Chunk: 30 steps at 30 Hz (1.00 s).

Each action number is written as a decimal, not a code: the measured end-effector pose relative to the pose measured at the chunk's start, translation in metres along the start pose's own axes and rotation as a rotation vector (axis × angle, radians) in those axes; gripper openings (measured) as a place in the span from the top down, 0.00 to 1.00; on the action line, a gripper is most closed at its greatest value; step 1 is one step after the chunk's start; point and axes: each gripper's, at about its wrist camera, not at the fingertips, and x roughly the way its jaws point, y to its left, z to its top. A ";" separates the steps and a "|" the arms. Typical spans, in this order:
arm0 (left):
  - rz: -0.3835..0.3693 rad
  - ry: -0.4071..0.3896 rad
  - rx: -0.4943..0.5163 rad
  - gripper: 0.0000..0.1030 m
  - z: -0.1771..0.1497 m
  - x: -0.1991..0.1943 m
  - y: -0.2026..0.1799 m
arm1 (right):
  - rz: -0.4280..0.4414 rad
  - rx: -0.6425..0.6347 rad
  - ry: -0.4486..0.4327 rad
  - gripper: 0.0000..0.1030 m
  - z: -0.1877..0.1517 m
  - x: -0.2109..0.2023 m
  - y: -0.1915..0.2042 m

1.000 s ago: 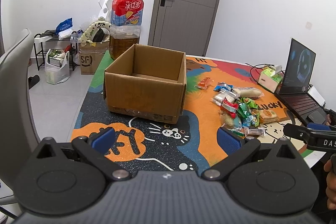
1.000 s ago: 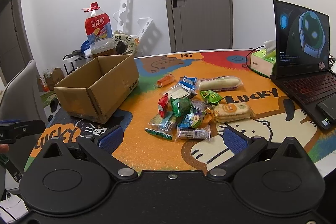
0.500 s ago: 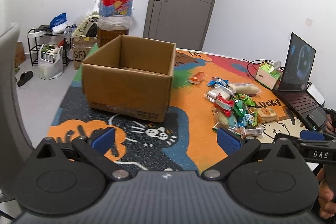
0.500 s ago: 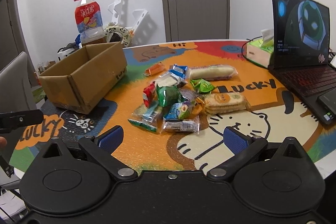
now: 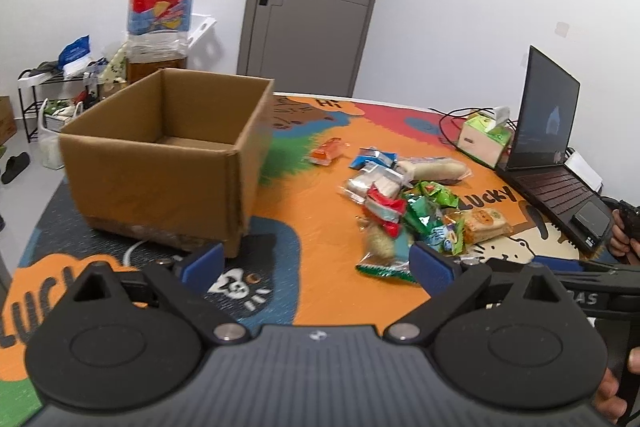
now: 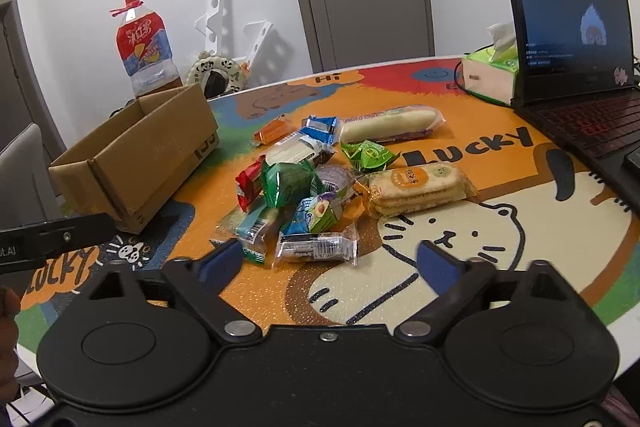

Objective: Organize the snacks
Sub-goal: 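Reach both tools to the snack pile and close on two packets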

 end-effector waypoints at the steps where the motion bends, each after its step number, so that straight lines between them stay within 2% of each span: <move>1: -0.004 0.001 0.003 0.09 -0.001 0.002 -0.001 | 0.006 0.003 0.008 0.24 0.000 0.004 -0.001; 4: -0.010 0.012 0.006 0.16 -0.001 0.013 -0.005 | 0.018 0.008 0.021 0.27 0.000 0.014 -0.001; 9: -0.011 0.038 -0.002 0.28 -0.001 0.028 -0.005 | 0.025 0.016 0.047 0.27 0.000 0.031 0.001; 11: -0.012 0.046 -0.005 0.30 0.000 0.032 -0.004 | 0.022 0.019 0.052 0.27 0.001 0.036 0.002; 16: -0.016 0.059 -0.007 0.31 0.002 0.044 -0.004 | 0.027 0.017 0.074 0.30 0.002 0.050 0.005; 19: -0.020 0.072 -0.004 0.31 0.003 0.052 -0.007 | 0.014 0.000 0.072 0.44 0.002 0.054 0.008; 25: -0.042 0.101 0.027 0.31 0.003 0.069 -0.020 | 0.051 0.035 0.066 0.49 0.002 0.051 -0.004; 30: -0.065 0.121 0.057 0.31 0.002 0.083 -0.035 | 0.046 0.068 0.060 0.49 0.001 0.046 -0.018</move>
